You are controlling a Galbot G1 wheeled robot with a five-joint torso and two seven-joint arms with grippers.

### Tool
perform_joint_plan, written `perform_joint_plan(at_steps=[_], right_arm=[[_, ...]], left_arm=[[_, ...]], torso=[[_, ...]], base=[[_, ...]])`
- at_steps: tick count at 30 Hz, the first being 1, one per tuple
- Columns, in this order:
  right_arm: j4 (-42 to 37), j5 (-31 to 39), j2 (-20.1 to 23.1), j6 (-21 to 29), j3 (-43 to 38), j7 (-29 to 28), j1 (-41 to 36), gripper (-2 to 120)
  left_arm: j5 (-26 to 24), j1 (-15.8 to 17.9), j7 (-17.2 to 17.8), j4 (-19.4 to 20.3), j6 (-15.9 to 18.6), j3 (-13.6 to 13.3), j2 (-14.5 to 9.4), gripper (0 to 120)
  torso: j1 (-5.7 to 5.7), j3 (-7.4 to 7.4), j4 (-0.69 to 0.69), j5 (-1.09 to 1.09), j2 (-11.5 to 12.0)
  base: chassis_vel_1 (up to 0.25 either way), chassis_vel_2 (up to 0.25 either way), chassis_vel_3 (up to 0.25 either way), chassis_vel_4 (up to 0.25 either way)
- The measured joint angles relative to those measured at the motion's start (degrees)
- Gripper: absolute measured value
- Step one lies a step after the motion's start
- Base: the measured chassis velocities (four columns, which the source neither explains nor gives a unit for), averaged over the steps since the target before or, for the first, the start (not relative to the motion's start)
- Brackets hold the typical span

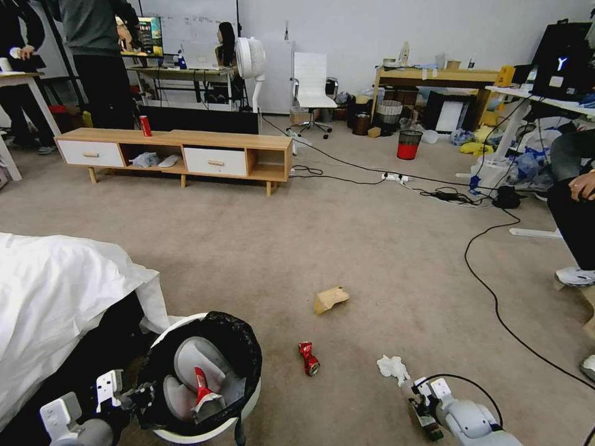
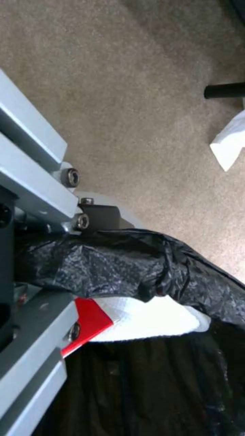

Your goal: Pick up the trash bin, then pick up the garbage from the floor and place it into the trash bin.

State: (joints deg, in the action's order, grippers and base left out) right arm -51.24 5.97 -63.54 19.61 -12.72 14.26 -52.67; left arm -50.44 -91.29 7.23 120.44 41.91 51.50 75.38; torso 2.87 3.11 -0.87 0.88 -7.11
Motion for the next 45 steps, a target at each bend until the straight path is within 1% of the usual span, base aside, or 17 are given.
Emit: perform_joint_plan(at_steps=[7,10,11,13,17,19,20,22,24,26,27,29,35,37,41,43,45], right_arm=[[-3.6,3.0,3.0,-0.9,-0.3,-0.4,-1.2,27],[-15.7,12.8,8.4,-1.1,-0.8,-2.8,-4.1,27],[-15.7,12.8,8.4,-1.1,-0.8,-2.8,-4.1,27],[-26.0,19.7,11.5,-1.0,-1.5,-4.8,-5.8,27],[-32.7,23.4,13.5,-1.0,-1.5,-7.0,-6.2,27],[-44.2,28.0,16.6,-0.5,-0.4,-10.5,-5.2,27],[-44.2,28.0,16.6,-0.5,-0.4,-10.5,-5.2,27],[-52.3,32.8,18.7,-1.3,0.4,-12.8,-4.0,27],[-53.5,33.7,19.0,-1.5,0.5,-13.3,-3.7,27],[-60.6,39.4,20.4,-3.4,2.2,-15.2,-1.2,27],[-60.6,39.4,20.4,-3.4,2.2,-15.2,-1.2,27],[-66.0,43.3,21.4,-6.2,4.5,-15.6,2.0,27],[-69.3,46.9,20.9,-10.3,11.3,-15.2,10.4,27],[-69.7,49.9,18.4,-14.4,19.0,-14.5,17.9,27],[-69.3,51.6,16.0,-17.4,24.5,-14.2,22.4,27],[-67.2,52.6,12.6,-21.1,30.2,-13.8,27.3,27],[-65.5,52.7,10.7,-22.5,32.6,-13.5,29.7,27]], left_arm=[[0.0,0.0,0.4,-0.1,0.2,-0.4,-0.2,1],[-1.0,-0.2,1.3,0.4,0.2,-1.3,-1.1,1],[-1.0,-0.2,1.3,0.4,0.2,-1.3,-1.1,1],[-1.9,-0.3,2.1,1.0,0.2,-1.8,-2.2,1],[-3.6,-0.5,3.1,1.9,0.2,-1.8,-2.6,1],[-6.8,-0.7,5.6,3.7,0.2,-1.6,-3.2,1],[-6.8,-0.7,5.6,3.7,0.2,-1.6,-3.2,1],[-8.2,-0.6,6.5,4.4,0.2,-2.0,-3.9,1],[-8.4,-0.6,6.6,4.5,0.2,-2.2,-4.0,1],[-9.9,-0.3,7.4,5.0,0.2,-3.1,-5.0,1],[-9.9,-0.3,7.4,5.0,0.2,-3.1,-5.0,1],[-11.1,-0.2,7.9,5.4,0.2,-3.7,-6.5,1],[-12.8,-0.8,8.2,6.4,0.2,-3.6,-7.6,1],[-13.7,-1.3,8.4,7.3,0.2,-3.3,-7.7,1],[-14.1,-1.4,8.5,7.6,0.2,-3.4,-7.9,1],[-14.2,-1.6,8.5,7.6,0.2,-3.5,-8.1,1],[-14.3,-1.7,8.5,7.6,0.2,-3.5,-8.2,1]], torso=[[0.00,0.00,-0.01,0.02,0.0],[0.00,0.00,-0.01,0.03,0.0],[0.00,0.00,-0.01,0.03,0.0],[0.01,0.00,0.02,0.02,0.0],[0.01,0.00,0.00,0.03,0.0],[0.01,0.00,0.03,0.03,0.0],[0.01,0.00,0.03,0.03,0.0],[0.01,0.00,0.00,0.01,0.0],[0.01,0.00,0.00,0.00,0.0],[0.01,0.00,0.00,0.03,0.0],[0.01,0.00,0.00,0.03,0.0],[0.01,0.00,0.00,0.05,0.0],[0.01,0.00,0.00,0.03,0.0],[0.01,0.00,0.04,0.03,0.0],[0.01,0.00,0.02,0.03,0.0],[0.01,0.00,0.01,0.03,0.0],[0.01,0.00,0.01,0.04,0.0]], base=[[0.000,0.000,0.000,0.000],[0.000,0.000,0.000,0.000],[0.000,0.000,0.000,0.000],[0.000,0.000,0.000,0.000],[0.000,0.000,0.000,0.000],[0.000,0.000,0.000,0.000],[0.000,0.000,0.000,0.000],[0.000,0.000,0.000,0.000],[0.000,0.000,0.000,0.000],[0.000,0.000,0.000,0.000],[0.000,0.000,0.000,0.000],[0.000,0.000,0.000,0.000],[0.000,0.000,0.000,0.000],[0.000,0.000,0.000,0.000],[0.000,0.000,0.000,0.000],[0.000,0.000,0.000,0.000],[0.000,0.000,0.000,0.000]])
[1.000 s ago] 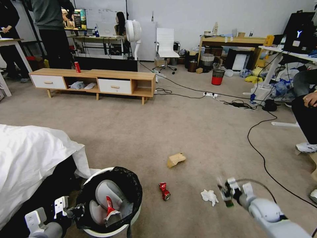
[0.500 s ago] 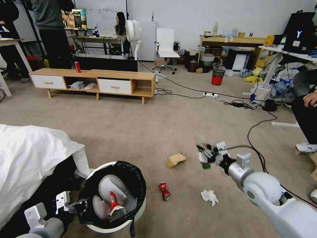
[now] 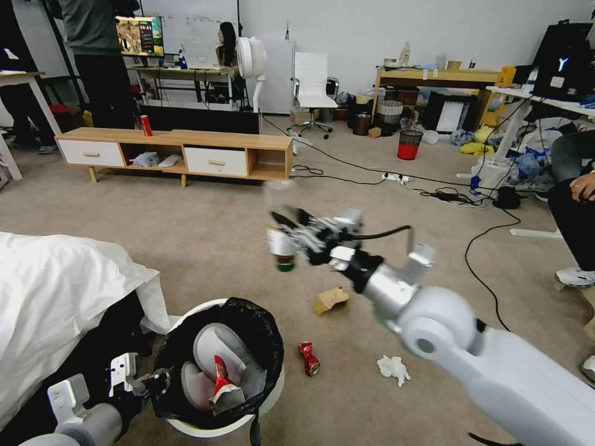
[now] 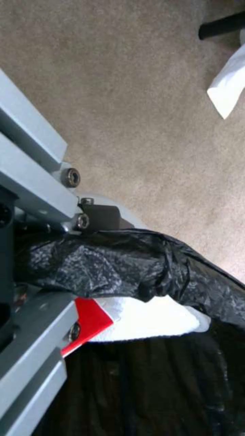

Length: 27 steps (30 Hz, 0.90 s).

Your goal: Pick up the trash bin, then pick up the garbage from the floor and place it into the trash bin.

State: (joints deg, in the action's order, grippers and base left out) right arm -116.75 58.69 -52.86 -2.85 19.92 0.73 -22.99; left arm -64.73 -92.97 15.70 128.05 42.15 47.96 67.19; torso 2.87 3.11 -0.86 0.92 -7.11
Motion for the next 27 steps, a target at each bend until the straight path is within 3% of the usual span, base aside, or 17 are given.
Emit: perform_joint_plan(at_steps=[5,8,13,20,27], right_arm=[[5.1,-0.2,-4.8,-2.5,5.4,0.8,4.4,27],[9.7,-1.2,-9.9,-4.4,10.5,1.9,7.1,27],[12.3,-1.9,-13.4,-4.9,14.1,2.8,8.1,27],[14.2,-3.2,-13.8,-5.1,17.3,3.8,7.3,27],[15.1,-4.8,-11.5,-5.1,18.9,4.6,4.0,27]], left_arm=[[-0.4,0.2,-0.1,-0.2,0.0,0.0,-0.3,1],[-0.9,0.4,-0.1,-0.5,0.0,0.1,-0.7,1],[-1.5,0.8,-0.1,-0.6,0.0,0.2,-1.2,1],[-2.3,1.2,0.1,-0.8,0.0,0.3,-1.6,1],[-3.2,1.3,0.6,-0.6,0.0,0.7,-2.0,1]], torso=[[0.00,0.00,0.01,0.00,0.0],[0.00,0.01,0.01,0.00,0.0],[0.00,0.00,0.00,0.01,0.0],[0.00,0.00,-0.01,0.00,0.0],[0.00,0.00,-0.01,-0.03,0.0]], base=[[0.000,0.000,0.000,0.000],[0.000,0.000,0.000,0.000],[0.000,0.000,0.000,0.000],[0.000,0.000,0.000,0.000],[0.000,0.000,0.000,0.000]])
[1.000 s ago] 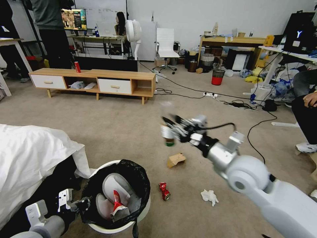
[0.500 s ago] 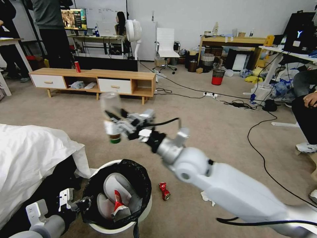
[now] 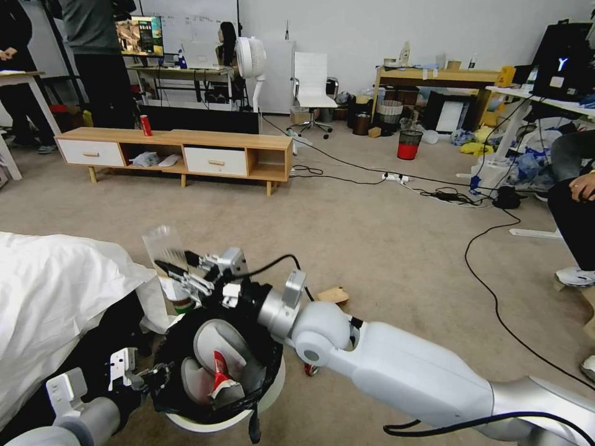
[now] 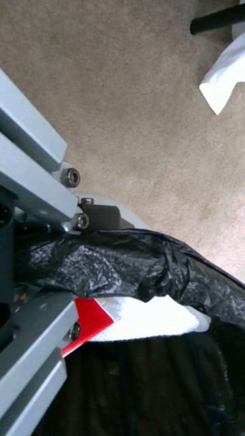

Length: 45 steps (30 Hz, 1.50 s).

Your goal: Pick up the trash bin, then pick up the garbage from the floor and place it into the trash bin.

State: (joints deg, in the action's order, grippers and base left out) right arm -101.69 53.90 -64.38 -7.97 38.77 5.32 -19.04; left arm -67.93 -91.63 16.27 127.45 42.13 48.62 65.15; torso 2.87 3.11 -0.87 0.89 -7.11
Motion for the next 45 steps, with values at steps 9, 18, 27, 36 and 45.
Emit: perform_joint_plan(at_steps=[9,18,27,36,45], right_arm=[[0.4,-1.3,3.1,0.6,0.7,0.2,-1.4,27],[-0.1,-2.6,5.0,1.8,1.1,0.1,-2.8,27],[0.8,-3.7,4.9,1.8,1.5,0.1,-3.9,27],[1.3,-4.6,4.6,1.7,2.1,-0.1,-5.4,27],[2.1,-5.4,3.8,1.3,2.7,-0.3,-5.6,27]], left_arm=[[-0.2,-0.3,0.1,0.5,0.0,0.3,-0.3,1],[-0.4,-0.7,0.2,1.2,0.0,0.8,-0.3,1],[-0.4,-0.8,0.2,1.4,0.0,0.9,-0.2,1],[-0.4,-0.7,0.2,1.4,0.0,0.9,-0.1,1],[-0.5,-0.6,0.2,1.2,0.0,0.9,-0.1,1]], torso=[[0.00,0.00,0.01,0.00,0.0],[0.00,0.00,0.01,0.00,0.0],[0.00,0.00,0.01,0.00,0.0],[0.00,0.00,0.01,0.01,0.0],[0.00,0.00,0.01,0.01,0.0]], base=[[0.000,0.000,0.000,0.000],[0.000,0.000,0.000,0.000],[0.000,0.000,0.000,0.000],[0.000,0.000,0.000,0.000],[0.000,0.000,0.000,0.000]])
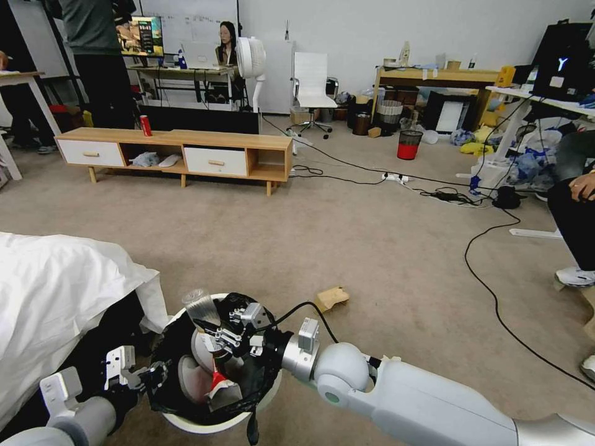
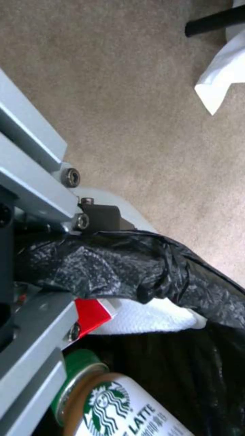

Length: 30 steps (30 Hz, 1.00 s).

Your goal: Pick up the trash bin, then pick up the garbage from the floor and place it into the trash bin.

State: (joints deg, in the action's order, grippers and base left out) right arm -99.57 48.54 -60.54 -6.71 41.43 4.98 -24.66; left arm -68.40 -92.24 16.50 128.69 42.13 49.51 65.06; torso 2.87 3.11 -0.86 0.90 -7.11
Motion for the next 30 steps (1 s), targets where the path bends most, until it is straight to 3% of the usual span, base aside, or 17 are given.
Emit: perform_joint_plan(at_steps=[30], right_arm=[[-1.7,-0.7,2.4,-0.3,-0.3,0.5,-1.5,27]], left_arm=[[-0.1,0.7,0.0,-1.3,0.0,0.1,-0.2,1]], torso=[[0.00,0.00,0.00,0.00,0.0]], base=[[0.000,0.000,0.000,0.000]])
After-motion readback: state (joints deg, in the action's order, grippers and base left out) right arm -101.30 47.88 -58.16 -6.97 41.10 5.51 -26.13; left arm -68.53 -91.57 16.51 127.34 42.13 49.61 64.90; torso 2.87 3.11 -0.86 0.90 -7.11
